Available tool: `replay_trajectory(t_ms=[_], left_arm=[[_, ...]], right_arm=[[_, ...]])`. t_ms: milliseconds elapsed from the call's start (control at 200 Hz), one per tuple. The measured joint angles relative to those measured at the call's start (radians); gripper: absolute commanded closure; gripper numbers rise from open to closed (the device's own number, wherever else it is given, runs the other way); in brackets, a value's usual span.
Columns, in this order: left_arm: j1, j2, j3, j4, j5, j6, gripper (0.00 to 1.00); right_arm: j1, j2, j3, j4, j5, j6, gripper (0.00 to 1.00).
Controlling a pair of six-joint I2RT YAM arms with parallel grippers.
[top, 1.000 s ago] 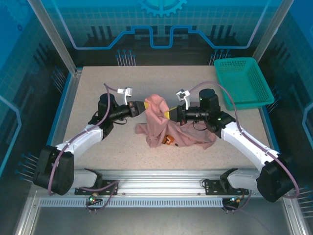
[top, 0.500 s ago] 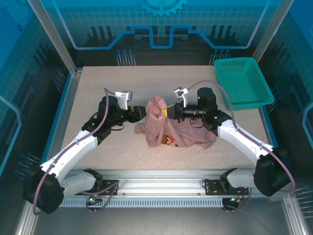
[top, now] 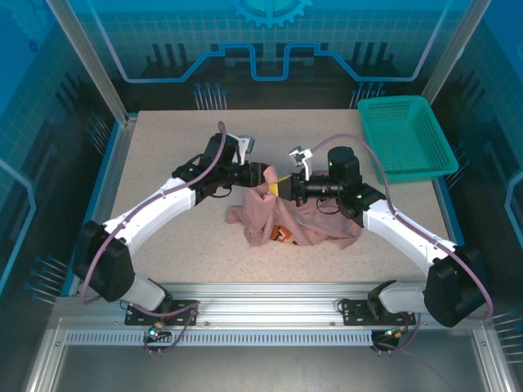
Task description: Fold the inside-out t-shirt
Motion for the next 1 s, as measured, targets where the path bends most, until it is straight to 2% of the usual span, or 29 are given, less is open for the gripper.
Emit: replay_trajectory(t_ms=[230, 405, 540, 735, 890, 1000], left_arm=[[-0.001, 0.02, 0.021, -0.024, 0.004, 0.004, 1.0], [0.0, 0.001, 0.016, -0.007, 0.018, 0.007, 1.0], [0.014, -0.083, -0.052, 0.082, 0.089, -0.002, 1.0], [0.073, -0.219, -0.195, 0.283, 0.265, -0.076, 1.0], [0.116, -0.258, -0.266, 0.431, 0.423, -0.157, 1.0], [0.145, -0.272, -0.309, 0.548, 0.538, -0.237, 1.0]], right_arm=[[0.005, -0.014, 0.0, -0.031, 0.023, -0.03, 1.0], [0.005, -0.045, 0.0, -0.076, 0.053, -0.071, 1.0], [0.005, -0.069, 0.0, -0.111, 0.091, -0.103, 1.0], [0.004, -0.088, 0.0, -0.176, 0.183, -0.134, 1.0], [-0.004, -0.09, 0.021, -0.266, 0.31, -0.149, 0.99], [-0.029, -0.09, 0.047, -0.31, 0.353, -0.156, 0.99]])
